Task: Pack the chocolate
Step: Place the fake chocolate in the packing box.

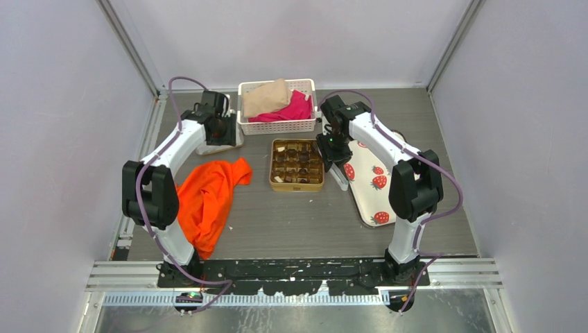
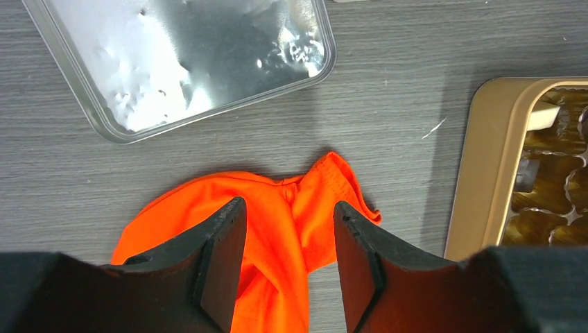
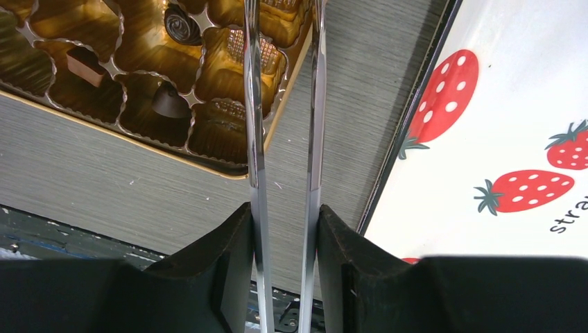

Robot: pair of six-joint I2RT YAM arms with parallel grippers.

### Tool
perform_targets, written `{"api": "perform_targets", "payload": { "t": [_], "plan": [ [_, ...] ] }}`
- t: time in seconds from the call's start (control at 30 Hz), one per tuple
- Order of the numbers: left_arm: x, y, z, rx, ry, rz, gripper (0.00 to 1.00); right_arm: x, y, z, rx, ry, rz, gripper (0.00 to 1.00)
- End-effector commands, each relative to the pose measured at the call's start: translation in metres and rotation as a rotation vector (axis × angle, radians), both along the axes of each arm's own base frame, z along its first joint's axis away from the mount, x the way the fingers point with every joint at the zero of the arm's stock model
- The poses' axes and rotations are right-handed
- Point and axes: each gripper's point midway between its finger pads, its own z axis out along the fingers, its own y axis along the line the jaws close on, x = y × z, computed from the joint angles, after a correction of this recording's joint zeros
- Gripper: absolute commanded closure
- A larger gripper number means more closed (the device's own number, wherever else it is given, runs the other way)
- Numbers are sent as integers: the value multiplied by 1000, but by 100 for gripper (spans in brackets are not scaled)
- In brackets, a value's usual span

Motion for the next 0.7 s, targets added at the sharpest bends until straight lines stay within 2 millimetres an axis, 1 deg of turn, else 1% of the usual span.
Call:
{"api": "perform_targets", "payload": {
  "t": [0.0, 0.1, 0.27, 0.33, 0.4, 0.5, 0.53, 0.57, 0.67],
  "plan": [
    [-1, 5, 19, 10, -49, -13, 50, 0, 3, 21, 37, -54, -1, 59],
    [-6, 6, 18, 18, -38, -24, 50, -1, 3, 17, 41, -52, 1, 58],
    [-9, 9, 18, 27, -36, -22, 50, -1, 2, 18, 41, -57, -3, 58],
    [-8, 8, 18, 26, -40, -22, 50, -1, 2, 19, 40, -63, 0, 61],
    [-8, 8, 18, 25, -40, -23, 50, 0, 2, 21, 39, -70, 0, 67],
    [-8, 8, 18, 24, -39, -24, 50, 1, 0, 23, 37, -83, -12, 83],
    [-8, 8, 18, 24, -39, -24, 50, 1, 0, 23, 35, -88, -17, 85],
    [-7, 7, 17, 24, -39, -26, 50, 1, -1, 23, 31, -89, -27, 91],
    [-5, 7, 17, 29, -40, -42, 50, -2, -3, 27, 33, -94, -41, 99]
  ]
}}
